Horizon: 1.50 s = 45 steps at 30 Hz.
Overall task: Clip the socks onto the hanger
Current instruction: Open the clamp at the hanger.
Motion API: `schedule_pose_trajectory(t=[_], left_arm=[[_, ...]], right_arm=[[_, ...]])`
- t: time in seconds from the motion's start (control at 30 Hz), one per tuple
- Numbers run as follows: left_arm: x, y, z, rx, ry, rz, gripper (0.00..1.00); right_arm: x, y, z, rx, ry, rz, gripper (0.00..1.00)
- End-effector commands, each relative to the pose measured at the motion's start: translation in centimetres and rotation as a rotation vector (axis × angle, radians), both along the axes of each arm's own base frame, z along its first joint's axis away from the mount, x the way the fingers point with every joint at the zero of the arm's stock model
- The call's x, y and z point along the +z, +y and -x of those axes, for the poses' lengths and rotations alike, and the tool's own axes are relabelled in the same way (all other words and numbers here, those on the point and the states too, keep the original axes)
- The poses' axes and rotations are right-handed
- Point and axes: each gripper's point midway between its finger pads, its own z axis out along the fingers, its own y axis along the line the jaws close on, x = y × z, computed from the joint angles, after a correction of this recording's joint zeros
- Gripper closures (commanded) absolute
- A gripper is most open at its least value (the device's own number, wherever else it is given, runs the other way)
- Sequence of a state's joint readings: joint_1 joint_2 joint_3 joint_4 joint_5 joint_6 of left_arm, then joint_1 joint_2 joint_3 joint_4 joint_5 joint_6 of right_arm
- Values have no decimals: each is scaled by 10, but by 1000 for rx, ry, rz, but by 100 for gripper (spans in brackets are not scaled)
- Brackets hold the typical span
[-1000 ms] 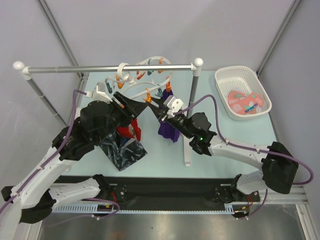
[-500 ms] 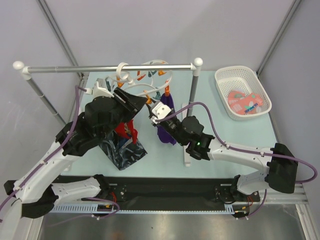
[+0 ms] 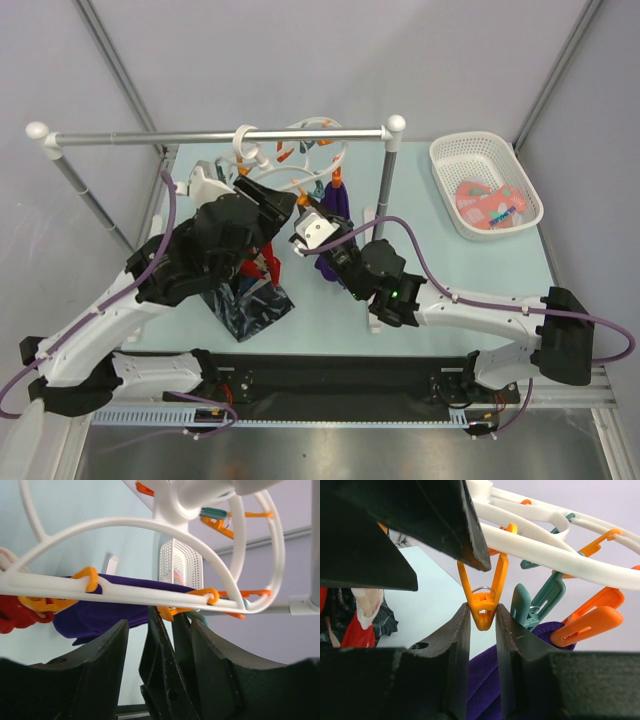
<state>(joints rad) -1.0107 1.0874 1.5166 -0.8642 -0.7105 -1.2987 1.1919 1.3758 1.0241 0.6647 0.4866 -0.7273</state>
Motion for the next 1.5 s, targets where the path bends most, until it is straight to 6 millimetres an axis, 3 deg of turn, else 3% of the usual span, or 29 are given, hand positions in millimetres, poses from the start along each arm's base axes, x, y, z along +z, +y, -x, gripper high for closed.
schedule_pose_trajectory(t=[0.0,0.17,0.57,1.07,1.47], left_arm=[[8,8,-4,75,-9,16,43],[8,4,-8,93,-15,9,43],[30,-6,-7,106,-116,-21,45],[34,-14,-15,119,-136,-45,44],[25,-22,-21,118,-117,-106,51]], right_arm=[[32,-12,4,-22,-51,-95,100],[31,-11,5,-24,-58,-91,100],[27,-14,7,-26,-55,-94,100],[36,-17,18,16,-89,-124,100],[32,-13,26,47,-123,-102,100]])
